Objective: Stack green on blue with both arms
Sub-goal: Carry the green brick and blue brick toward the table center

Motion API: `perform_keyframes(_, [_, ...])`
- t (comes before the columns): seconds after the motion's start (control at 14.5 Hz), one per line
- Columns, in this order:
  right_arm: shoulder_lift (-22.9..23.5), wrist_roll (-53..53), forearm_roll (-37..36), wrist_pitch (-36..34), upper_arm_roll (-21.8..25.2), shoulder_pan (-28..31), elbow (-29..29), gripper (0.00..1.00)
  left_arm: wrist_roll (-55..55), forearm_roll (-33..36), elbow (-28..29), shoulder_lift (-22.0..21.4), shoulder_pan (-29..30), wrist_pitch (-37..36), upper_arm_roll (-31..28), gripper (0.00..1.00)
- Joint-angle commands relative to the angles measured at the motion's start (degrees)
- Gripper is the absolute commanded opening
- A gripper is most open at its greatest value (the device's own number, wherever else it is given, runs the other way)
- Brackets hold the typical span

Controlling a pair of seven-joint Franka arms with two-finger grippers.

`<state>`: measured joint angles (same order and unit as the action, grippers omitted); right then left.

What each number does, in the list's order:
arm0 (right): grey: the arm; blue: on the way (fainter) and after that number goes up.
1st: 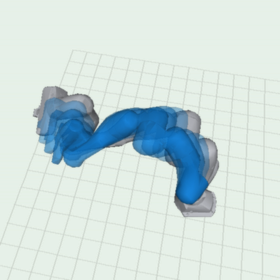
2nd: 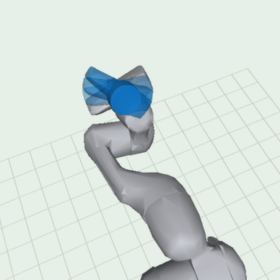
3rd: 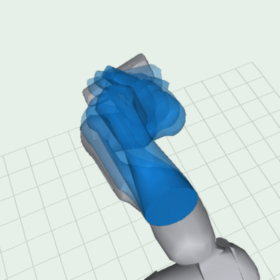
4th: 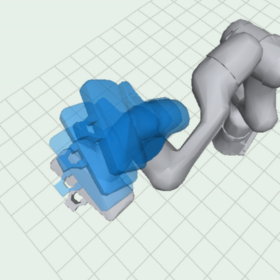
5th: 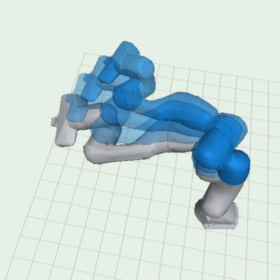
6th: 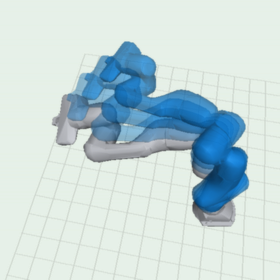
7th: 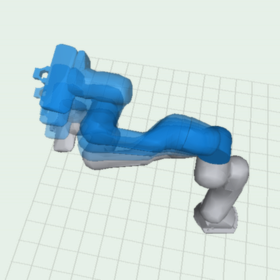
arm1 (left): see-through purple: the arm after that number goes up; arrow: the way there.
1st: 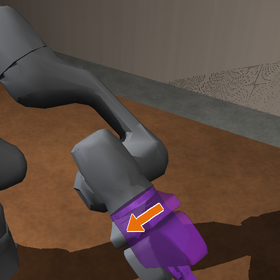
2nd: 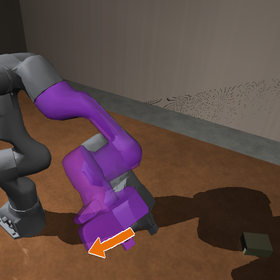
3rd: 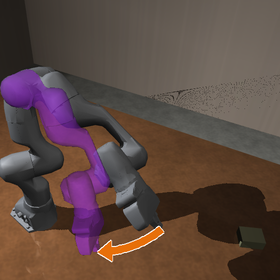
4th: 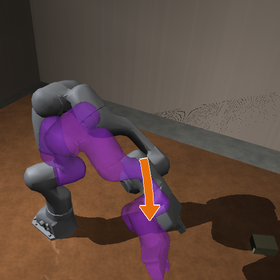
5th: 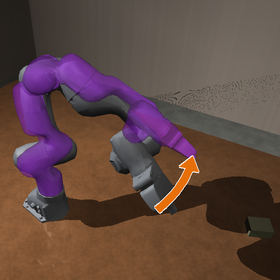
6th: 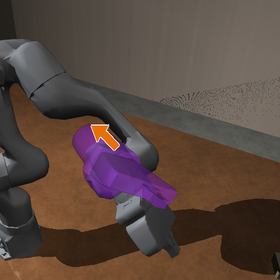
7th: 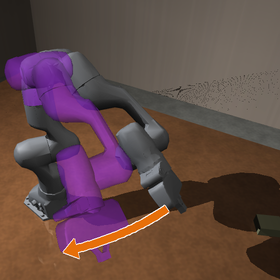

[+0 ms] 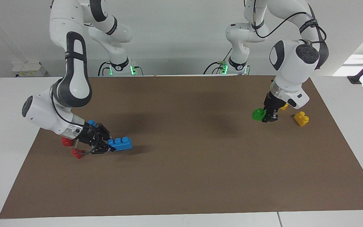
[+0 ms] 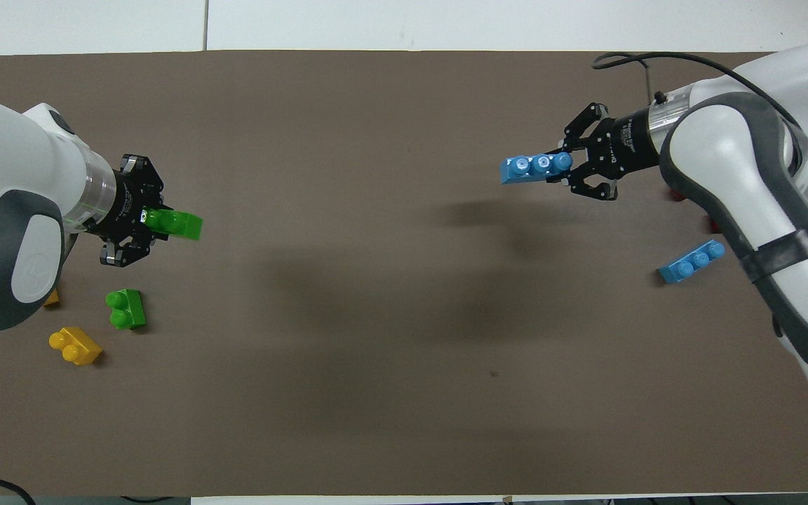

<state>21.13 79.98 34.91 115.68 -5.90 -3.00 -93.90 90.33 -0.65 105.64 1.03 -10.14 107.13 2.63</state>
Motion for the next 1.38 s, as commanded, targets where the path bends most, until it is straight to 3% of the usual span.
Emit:
perform_keyframes(0.0, [-0.9, 8.6, 0.3, 5.2, 0.4, -5.4, -1.8, 0.00, 5.2, 0.6, 0.8, -1.0, -2.1, -1.1, -0.4, 0.00])
perform_keyframes(0.28, [-3.0, 16.2, 0.3, 18.4, 0.4, -13.8, -10.6, 0.00, 15.7, 0.6, 0.9, -1.0, -4.5, -0.3, -0.4, 0.00])
perform_keyframes(0.55, [-4.8, 15.4, 0.3, 26.9, 0.3, -17.8, -19.3, 0.00, 19.1, 0.6, 1.4, -1.1, -6.4, 0.4, -0.3, 0.00])
perform_keyframes(1.04, [-4.5, 8.9, 1.8, 27.3, 0.2, -19.3, -22.1, 0.00, 24.5, 0.6, 5.5, -0.9, -13.8, 9.9, -0.3, 0.00])
perform_keyframes(1.31, [-4.0, -3.4, 13.7, 29.9, 0.2, -19.9, -24.3, 0.00, 28.0, 0.6, 5.5, 2.0, -18.1, 13.8, -0.4, 0.00])
